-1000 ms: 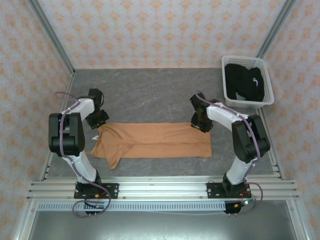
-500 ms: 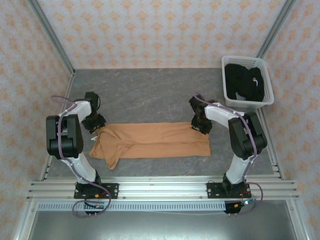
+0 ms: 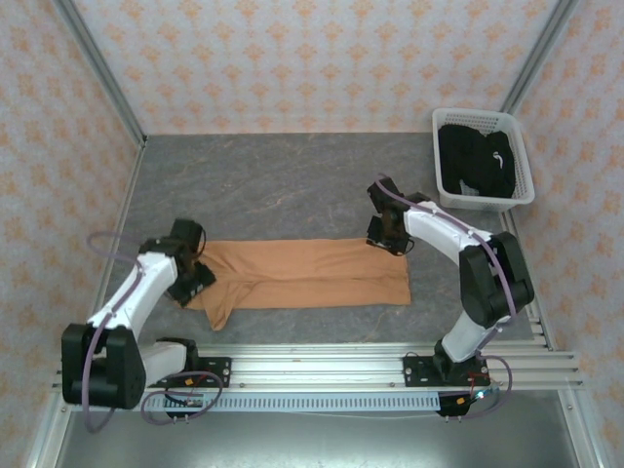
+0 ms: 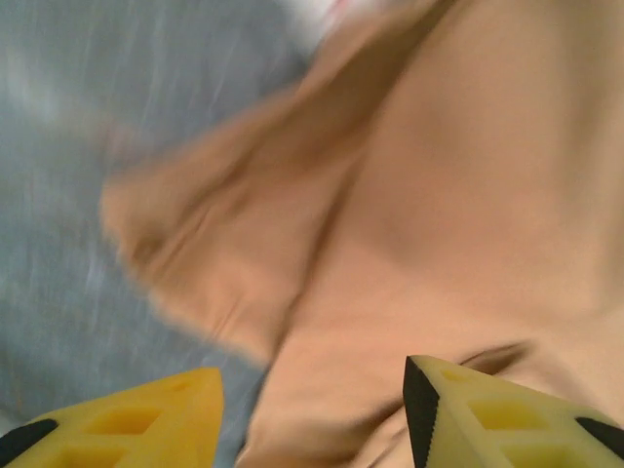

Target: Fold and stack the t-shirts

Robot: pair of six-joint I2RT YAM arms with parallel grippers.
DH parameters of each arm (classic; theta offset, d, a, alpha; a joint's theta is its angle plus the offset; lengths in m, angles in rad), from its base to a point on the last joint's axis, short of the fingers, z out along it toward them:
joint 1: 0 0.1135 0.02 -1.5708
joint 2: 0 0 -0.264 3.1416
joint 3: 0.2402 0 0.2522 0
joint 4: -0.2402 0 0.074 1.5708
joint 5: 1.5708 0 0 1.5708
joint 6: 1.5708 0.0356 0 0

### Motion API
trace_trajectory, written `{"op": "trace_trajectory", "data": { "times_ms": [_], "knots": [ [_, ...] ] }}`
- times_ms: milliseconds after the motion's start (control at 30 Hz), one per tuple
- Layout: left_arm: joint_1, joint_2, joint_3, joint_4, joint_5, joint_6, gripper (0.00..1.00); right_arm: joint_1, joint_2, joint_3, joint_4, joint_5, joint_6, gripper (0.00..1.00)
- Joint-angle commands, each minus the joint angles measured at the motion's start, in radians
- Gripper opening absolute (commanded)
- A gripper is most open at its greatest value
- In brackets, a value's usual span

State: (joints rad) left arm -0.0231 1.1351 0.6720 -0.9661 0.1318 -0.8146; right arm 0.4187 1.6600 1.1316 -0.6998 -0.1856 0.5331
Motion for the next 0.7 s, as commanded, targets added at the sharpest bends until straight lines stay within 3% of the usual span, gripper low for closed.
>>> {"op": "trace_trajectory", "data": {
  "times_ms": [0, 333, 500, 600, 667],
  "knots": [
    [-0.018, -0.132, -0.099, -0.101, 0.093, -0.234, 0.52, 0.017, -0.02, 0.025, 0.014, -0.049, -0.038, 0.37],
    [-0.093, -0.183, -0.248, 0.007, 0.192, -0.421, 0.52, 0.023, -0.023, 0.012, 0.01, -0.045, -0.041, 0.37],
    [-0.124, -0.181, -0.276, 0.077, 0.19, -0.487, 0.49, 0.024, -0.026, -0.007, 0.025, -0.046, -0.032, 0.37],
    [-0.126, -0.138, -0.27, 0.126, 0.154, -0.485, 0.42, 0.023, -0.03, -0.024, 0.036, -0.052, -0.023, 0.37],
    [-0.126, -0.108, -0.251, 0.133, 0.119, -0.47, 0.26, 0.023, -0.034, -0.029, 0.04, -0.053, -0.021, 0.36]
  ]
}}
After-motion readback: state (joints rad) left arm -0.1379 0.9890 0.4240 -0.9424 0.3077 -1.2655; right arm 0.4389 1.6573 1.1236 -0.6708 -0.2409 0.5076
